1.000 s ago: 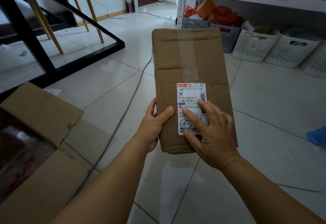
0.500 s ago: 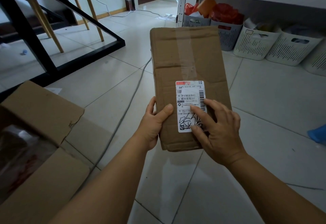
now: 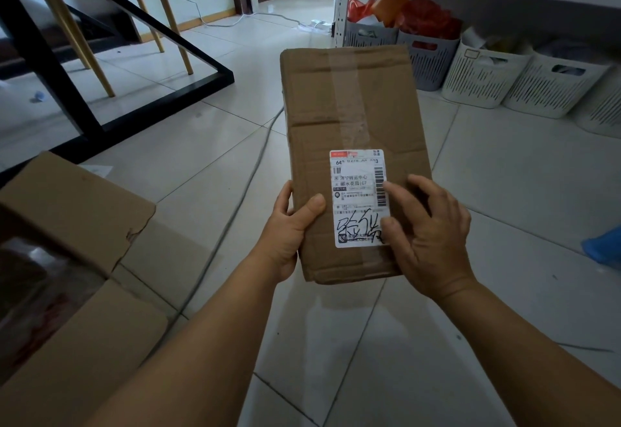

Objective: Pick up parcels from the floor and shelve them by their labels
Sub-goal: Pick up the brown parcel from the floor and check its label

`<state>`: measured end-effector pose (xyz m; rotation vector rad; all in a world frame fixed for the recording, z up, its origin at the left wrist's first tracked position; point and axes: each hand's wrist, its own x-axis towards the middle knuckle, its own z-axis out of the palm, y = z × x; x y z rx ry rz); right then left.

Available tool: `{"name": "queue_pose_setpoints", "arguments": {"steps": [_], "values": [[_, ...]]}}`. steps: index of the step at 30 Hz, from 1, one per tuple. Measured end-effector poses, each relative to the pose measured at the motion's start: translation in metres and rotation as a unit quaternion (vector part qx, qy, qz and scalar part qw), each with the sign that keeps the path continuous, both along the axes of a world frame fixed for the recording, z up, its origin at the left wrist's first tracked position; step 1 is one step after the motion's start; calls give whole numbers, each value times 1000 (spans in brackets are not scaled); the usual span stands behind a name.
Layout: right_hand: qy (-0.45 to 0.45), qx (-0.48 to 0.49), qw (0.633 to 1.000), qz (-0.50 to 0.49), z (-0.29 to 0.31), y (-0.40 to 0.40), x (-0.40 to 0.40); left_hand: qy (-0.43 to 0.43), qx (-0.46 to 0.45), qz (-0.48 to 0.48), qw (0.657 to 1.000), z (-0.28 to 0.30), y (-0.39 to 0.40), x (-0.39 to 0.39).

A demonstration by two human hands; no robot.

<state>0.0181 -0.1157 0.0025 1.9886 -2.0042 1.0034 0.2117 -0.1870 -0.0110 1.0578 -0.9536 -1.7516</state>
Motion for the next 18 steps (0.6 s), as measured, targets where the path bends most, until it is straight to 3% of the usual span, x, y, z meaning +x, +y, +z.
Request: {"name": "queue_pose_setpoints", "arguments": {"steps": [6,10,15,18], "values": [[-46,-16,999,-8,-2,-1,-3,-7,4,-4,1000,-1,0,-1],[-158,-6,986,-54,4,-8,-5,-9,14,-5,1000,-4,-2,1],[-366,111,918,-107,6,-16,-16,-36,68,23,997,-2,-2,-2],[-424,148,888,-97,1,-18,-17,-79,95,33,992,-3,-4,-4]]}}
